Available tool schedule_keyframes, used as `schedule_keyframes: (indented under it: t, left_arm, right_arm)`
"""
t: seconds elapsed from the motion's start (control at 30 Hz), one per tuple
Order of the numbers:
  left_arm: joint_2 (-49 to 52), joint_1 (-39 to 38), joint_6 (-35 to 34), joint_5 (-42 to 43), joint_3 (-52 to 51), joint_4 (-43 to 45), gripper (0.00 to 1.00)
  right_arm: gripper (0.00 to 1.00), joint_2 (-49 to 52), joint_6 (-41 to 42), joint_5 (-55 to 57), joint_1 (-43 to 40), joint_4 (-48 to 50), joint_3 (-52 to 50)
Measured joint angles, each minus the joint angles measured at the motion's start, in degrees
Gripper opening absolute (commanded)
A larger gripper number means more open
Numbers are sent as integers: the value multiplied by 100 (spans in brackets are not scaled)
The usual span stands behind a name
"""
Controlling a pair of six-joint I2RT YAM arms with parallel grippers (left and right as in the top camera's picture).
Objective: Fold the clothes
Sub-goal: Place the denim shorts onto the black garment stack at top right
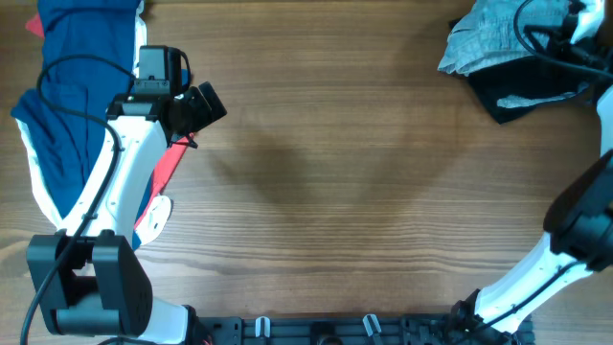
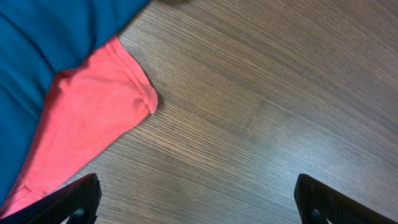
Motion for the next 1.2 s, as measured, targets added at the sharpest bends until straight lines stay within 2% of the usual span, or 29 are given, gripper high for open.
schedule_keyframes:
  t: [0.13, 0.17, 0.2, 0.23, 0.27, 0.6, 0.77, 0.83, 1.0, 1.07, 1.2]
  left_arm:
    - [0, 0, -39, 70, 0, -2, 100]
    - [0, 0, -57, 85, 0, -4, 100]
    - [0, 0, -68, 94, 0, -4, 100]
    - [0, 0, -83, 109, 0, -4, 100]
    - [0, 0, -103, 127, 0, -4, 100]
    - [0, 0, -149, 151, 0, -7, 100]
    - [0, 0, -146, 151, 0, -9, 100]
    - [0, 0, -149, 151, 0, -9, 100]
    - [0, 0, -149, 170, 0, -22, 100]
    - [0, 2, -149, 173, 0, -22, 100]
    - [0, 0, -146, 173, 0, -22, 100]
  right_arm:
    - [4, 411, 22, -149, -83, 37, 20]
    - [12, 466, 24, -160, -105, 35, 20]
    - [41, 511, 33, -184, -144, 31, 20]
    - [76, 549, 90, -214, -197, 31, 20]
    - [100, 562, 186, -216, -251, 33, 20]
    - [100, 557, 1523, -350, -1036, 111, 44]
    - [100, 260, 2090, -299, -1082, 39, 44]
    - [100, 79, 2186, -118, -1019, 37, 44]
    - [99, -240, 2612, 1261, -586, 33, 181]
    - [86, -223, 2848, 1786, -393, 11, 197]
    - [79, -57, 3206, 2402, -151, 140, 197]
